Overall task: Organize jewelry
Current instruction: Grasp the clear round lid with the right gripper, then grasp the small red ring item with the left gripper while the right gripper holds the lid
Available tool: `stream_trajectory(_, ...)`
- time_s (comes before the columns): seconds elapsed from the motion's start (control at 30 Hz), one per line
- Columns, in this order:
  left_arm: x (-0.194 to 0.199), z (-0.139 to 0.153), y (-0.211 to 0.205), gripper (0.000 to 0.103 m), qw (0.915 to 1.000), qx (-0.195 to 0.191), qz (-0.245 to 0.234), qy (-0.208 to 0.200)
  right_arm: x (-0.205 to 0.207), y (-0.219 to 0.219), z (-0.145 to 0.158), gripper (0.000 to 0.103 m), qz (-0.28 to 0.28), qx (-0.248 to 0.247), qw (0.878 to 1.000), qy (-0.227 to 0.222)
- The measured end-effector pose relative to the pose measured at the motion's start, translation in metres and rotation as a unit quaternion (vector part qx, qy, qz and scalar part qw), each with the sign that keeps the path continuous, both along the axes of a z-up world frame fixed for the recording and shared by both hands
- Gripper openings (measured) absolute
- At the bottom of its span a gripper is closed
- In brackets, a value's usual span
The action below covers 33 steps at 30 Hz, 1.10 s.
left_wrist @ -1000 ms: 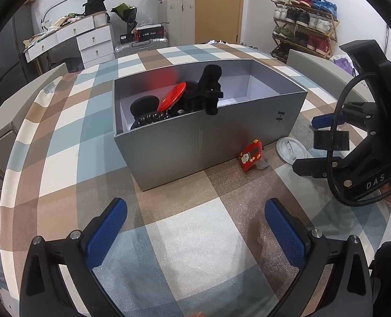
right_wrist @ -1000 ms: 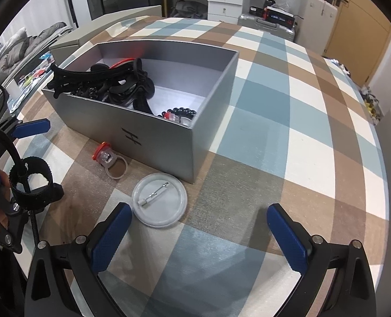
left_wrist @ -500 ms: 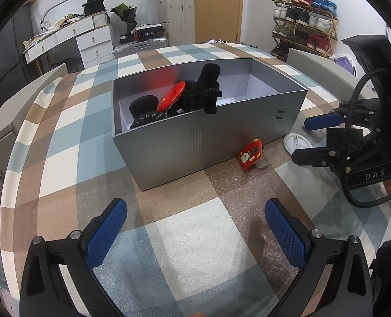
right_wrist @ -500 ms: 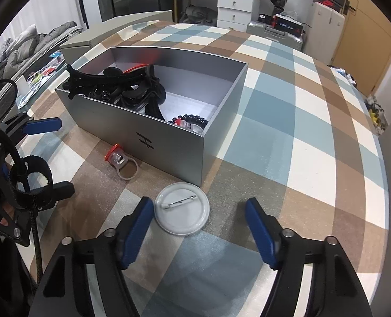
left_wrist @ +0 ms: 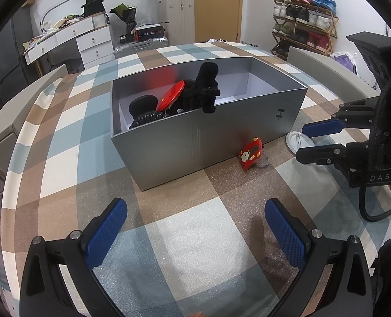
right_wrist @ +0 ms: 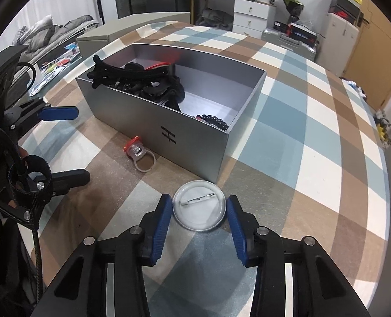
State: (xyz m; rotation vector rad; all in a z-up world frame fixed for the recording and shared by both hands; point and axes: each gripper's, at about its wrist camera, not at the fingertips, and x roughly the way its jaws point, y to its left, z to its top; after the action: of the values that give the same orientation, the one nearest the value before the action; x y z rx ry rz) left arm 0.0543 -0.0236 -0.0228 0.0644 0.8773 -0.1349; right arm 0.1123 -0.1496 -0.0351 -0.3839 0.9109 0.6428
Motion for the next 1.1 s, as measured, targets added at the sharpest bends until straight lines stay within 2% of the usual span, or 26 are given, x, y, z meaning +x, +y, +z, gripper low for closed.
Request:
stream_trajectory(0.23,0.000,0.000,-0.003,0.102,1.0000,0.009,-0.002,-0.001,-0.001,-0.001,0.003,0.041,0.005,0.005,1.000,-0.004)
stream_trajectory(0.47,0.001,0.001,-0.012,0.102,0.9998,0.012,-0.013,-0.002,-0.010,-0.008,0.026,0.041,0.012,0.033,0.999,-0.027)
stream_trajectory(0.57,0.004,0.001,-0.017,0.101,0.9997,0.000,-0.025,0.004,-0.011,-0.013,0.031,0.041,0.010,0.041,0.999,-0.033)
stream_trajectory(0.67,0.007,0.003,-0.020,0.088,0.9990,-0.021,-0.039,0.007,-0.009,-0.017,0.033,0.041,0.004,0.045,0.998,-0.034)
stream_trajectory(0.73,0.010,0.001,-0.024,0.083,0.9989,-0.020,-0.042,0.007,-0.009,-0.018,0.033,0.041,0.002,0.046,0.998,-0.035)
stream_trajectory(0.77,0.013,0.000,-0.026,0.074,0.9986,-0.021,-0.047,0.013,-0.009,-0.018,0.034,0.041,0.001,0.046,0.998,-0.035)
stream_trajectory(0.8,0.014,0.000,-0.027,0.070,0.9985,-0.022,-0.048,0.017,-0.009,-0.019,0.034,0.041,0.000,0.047,0.998,-0.036)
stream_trajectory(0.93,0.018,0.001,-0.034,0.067,0.9982,-0.019,-0.053,0.021,-0.009,-0.021,0.036,0.041,-0.002,0.047,0.998,-0.037)
stream_trajectory(1.1,0.022,0.002,-0.043,0.054,0.9984,-0.005,-0.054,0.018,-0.010,-0.024,0.039,0.041,-0.005,0.049,0.998,-0.041)
